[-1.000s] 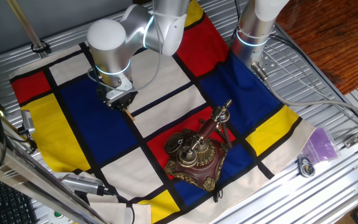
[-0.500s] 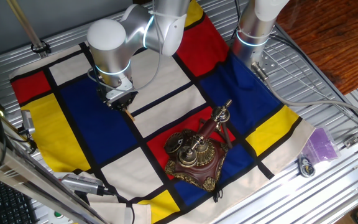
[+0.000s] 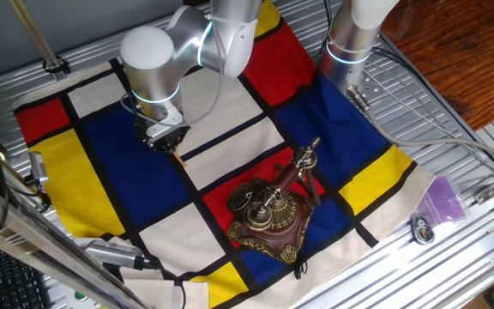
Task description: Dial a number on an old rotary phone
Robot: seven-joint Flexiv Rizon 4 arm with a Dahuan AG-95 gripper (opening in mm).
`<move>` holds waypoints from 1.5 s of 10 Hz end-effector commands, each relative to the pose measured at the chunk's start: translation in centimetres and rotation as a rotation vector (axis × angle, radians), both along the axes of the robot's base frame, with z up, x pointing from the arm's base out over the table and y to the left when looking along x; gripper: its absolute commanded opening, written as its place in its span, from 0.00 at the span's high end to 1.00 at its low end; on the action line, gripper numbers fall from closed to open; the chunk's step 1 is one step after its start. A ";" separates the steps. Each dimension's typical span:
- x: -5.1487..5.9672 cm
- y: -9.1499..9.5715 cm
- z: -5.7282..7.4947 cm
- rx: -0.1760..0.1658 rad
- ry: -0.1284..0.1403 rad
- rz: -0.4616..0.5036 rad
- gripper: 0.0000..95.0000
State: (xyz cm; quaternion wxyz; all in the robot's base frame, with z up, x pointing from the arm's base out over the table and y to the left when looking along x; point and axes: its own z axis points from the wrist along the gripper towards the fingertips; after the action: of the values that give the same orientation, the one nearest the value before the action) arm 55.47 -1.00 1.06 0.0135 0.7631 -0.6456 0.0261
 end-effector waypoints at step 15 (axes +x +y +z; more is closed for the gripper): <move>0.0 0.1 0.1 0.085 -0.012 -0.041 0.80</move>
State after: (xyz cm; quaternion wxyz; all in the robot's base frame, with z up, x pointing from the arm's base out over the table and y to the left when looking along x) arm 55.43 -0.97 1.08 -0.0236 0.7486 -0.6626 0.0020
